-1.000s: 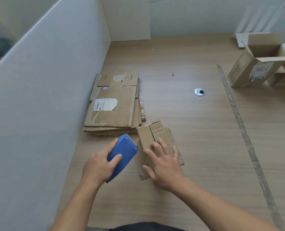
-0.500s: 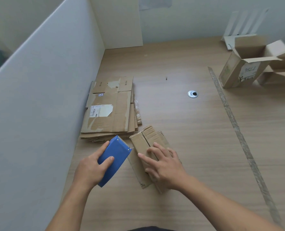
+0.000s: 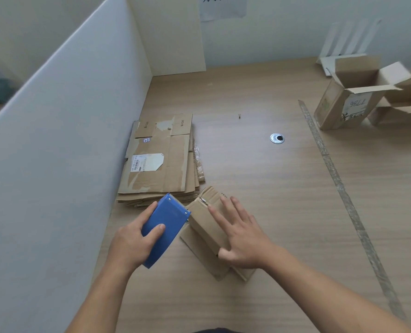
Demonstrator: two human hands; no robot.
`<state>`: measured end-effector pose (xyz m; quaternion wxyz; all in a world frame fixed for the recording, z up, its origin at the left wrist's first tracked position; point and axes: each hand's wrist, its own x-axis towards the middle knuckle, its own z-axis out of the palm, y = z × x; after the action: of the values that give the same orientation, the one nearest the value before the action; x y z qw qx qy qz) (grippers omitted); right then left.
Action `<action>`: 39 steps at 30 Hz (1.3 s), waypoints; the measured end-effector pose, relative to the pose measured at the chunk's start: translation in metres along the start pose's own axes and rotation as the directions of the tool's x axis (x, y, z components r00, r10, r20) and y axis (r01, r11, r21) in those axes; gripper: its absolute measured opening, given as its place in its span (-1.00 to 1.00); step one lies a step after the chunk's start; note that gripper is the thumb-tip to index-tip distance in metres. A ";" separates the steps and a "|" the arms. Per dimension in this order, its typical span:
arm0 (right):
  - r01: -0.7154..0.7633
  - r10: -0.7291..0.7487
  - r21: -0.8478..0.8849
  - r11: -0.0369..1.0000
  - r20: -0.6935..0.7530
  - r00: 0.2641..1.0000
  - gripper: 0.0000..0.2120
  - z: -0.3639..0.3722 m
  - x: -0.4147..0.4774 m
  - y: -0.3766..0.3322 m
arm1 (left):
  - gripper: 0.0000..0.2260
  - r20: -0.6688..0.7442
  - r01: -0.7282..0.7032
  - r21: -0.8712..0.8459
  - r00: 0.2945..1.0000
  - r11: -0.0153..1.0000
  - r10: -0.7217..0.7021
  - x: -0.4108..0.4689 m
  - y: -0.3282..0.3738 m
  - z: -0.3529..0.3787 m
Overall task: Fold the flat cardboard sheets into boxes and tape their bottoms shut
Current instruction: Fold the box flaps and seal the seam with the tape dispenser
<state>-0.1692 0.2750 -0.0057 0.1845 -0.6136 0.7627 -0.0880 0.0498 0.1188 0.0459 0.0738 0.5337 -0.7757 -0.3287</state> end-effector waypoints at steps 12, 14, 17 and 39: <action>0.010 0.022 -0.302 0.953 0.102 0.995 -0.33 -0.026 0.018 0.003 | -0.45 0.087 0.006 -0.083 0.996 0.997 0.001 -0.004 -0.006 -0.003; 0.006 0.022 -0.315 0.949 0.083 0.996 -0.36 -0.027 0.020 0.005 | -0.45 0.080 0.005 -0.073 0.997 0.997 0.001 -0.004 -0.007 -0.003; -0.019 0.031 -0.232 0.973 0.048 0.998 -0.35 -0.020 0.023 -0.006 | -0.45 0.054 0.013 -0.075 0.998 0.997 -0.009 -0.006 -0.007 -0.003; -0.175 0.171 -0.012 0.985 -0.143 0.975 -0.47 0.008 0.045 -0.030 | -0.44 -0.003 -0.028 0.027 1.000 0.999 0.028 -0.016 -0.021 -0.003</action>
<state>-0.1471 0.2249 -0.0095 0.1295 -0.5393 0.8254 -0.1053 0.0742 0.1275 0.0400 0.0725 0.5243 -0.7874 -0.3161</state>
